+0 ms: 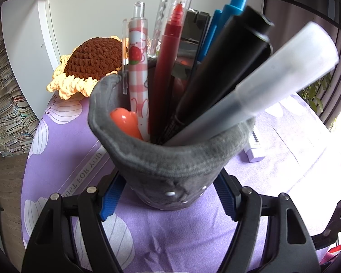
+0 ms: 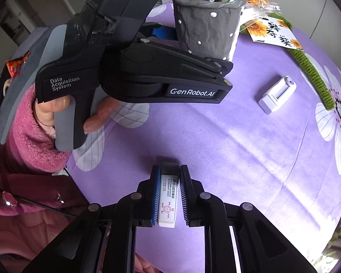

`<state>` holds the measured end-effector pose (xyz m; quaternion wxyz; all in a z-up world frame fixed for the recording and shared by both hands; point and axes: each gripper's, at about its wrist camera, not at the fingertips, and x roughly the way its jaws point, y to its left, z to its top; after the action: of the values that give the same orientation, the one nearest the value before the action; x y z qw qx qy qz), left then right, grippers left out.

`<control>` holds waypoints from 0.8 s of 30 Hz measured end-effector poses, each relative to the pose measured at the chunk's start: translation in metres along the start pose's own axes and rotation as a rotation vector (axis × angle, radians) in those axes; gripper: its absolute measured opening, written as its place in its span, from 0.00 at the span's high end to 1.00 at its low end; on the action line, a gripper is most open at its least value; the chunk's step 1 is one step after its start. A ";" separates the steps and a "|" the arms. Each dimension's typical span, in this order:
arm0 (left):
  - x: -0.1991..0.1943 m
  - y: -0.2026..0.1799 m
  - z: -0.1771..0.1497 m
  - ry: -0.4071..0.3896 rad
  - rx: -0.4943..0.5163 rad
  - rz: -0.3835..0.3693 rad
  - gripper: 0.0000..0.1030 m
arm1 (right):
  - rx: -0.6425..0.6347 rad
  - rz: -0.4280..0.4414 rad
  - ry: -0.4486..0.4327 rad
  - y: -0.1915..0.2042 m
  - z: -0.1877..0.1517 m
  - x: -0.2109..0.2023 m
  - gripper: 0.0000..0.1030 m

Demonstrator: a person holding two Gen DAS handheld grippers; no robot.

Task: Organize stationery
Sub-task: 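Move the right gripper to the white barcoded box and grasp it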

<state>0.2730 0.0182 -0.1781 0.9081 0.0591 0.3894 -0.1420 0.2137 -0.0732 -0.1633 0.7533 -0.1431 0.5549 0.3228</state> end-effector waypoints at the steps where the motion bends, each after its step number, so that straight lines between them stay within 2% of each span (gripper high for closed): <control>1: 0.000 0.000 0.000 0.001 0.000 0.000 0.30 | 0.010 0.002 -0.017 -0.003 0.000 -0.006 0.82; 8: 0.000 0.000 0.001 0.001 0.000 0.000 0.30 | 0.121 0.023 -0.205 -0.034 0.011 -0.069 0.84; 9: 0.001 0.000 0.001 0.001 0.000 0.000 0.30 | 0.133 0.024 -0.235 -0.037 0.012 -0.078 0.88; 12: 0.001 0.000 0.001 0.001 0.000 0.000 0.30 | 0.140 0.011 -0.302 -0.034 0.020 -0.097 0.90; 16: 0.002 0.001 0.002 0.001 0.000 0.001 0.30 | 0.161 -0.019 -0.242 -0.030 0.024 -0.085 0.90; 20: 0.002 0.001 0.002 0.002 0.000 0.001 0.30 | 0.239 0.025 -0.076 -0.040 0.011 -0.048 0.90; 23: 0.002 0.001 0.002 0.002 0.000 0.000 0.30 | 0.303 0.075 -0.002 -0.048 0.003 -0.027 0.89; 24: 0.002 0.001 0.002 0.002 -0.001 0.000 0.30 | 0.321 0.095 0.013 -0.050 0.003 -0.023 0.86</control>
<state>0.2759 0.0186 -0.1782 0.9078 0.0590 0.3903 -0.1418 0.2438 -0.1164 -0.1482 0.7467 0.0031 0.6104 0.2643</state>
